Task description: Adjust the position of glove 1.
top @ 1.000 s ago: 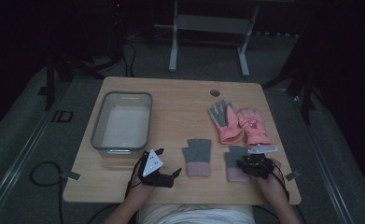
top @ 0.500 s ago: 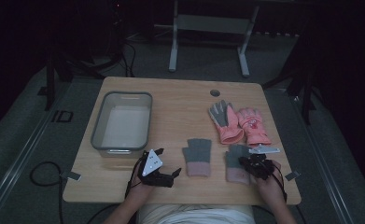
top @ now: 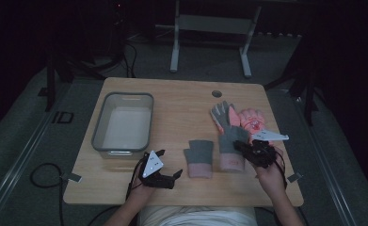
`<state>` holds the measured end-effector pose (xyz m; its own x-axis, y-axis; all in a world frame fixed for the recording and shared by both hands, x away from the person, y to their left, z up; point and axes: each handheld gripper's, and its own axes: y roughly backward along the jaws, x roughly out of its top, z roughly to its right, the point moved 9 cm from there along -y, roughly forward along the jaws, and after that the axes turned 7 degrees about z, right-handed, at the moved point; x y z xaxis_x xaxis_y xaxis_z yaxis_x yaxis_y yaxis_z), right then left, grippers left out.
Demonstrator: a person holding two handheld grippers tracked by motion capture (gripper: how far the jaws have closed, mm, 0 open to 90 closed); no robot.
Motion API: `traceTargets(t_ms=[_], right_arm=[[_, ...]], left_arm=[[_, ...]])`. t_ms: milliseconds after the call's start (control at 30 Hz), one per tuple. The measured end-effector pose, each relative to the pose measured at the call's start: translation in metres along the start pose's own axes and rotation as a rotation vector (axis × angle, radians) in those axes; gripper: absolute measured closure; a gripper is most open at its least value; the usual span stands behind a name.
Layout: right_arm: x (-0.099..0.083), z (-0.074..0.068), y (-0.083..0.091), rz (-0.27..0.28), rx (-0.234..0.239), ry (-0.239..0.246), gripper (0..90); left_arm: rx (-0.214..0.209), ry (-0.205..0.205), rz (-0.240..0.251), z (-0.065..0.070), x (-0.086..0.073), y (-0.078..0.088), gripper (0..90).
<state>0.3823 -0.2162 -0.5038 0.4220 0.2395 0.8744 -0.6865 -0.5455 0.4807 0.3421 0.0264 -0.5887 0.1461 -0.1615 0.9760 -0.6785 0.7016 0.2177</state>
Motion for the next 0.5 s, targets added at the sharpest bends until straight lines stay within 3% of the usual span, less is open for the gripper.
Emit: traceTargets(t_ms=[300, 500], right_arm=[[0.006, -0.05, -0.038, -0.022, 0.103, 0.026, 86.1], [-0.001, -0.062, -0.06, -0.054, 0.128, 0.035, 86.1]], left_arm=[[-0.004, 0.0, 0.003, 0.0, 0.0, 0.0, 2.0], [-0.006, -0.004, 0.001, 0.001, 0.0, 0.0, 2.0]])
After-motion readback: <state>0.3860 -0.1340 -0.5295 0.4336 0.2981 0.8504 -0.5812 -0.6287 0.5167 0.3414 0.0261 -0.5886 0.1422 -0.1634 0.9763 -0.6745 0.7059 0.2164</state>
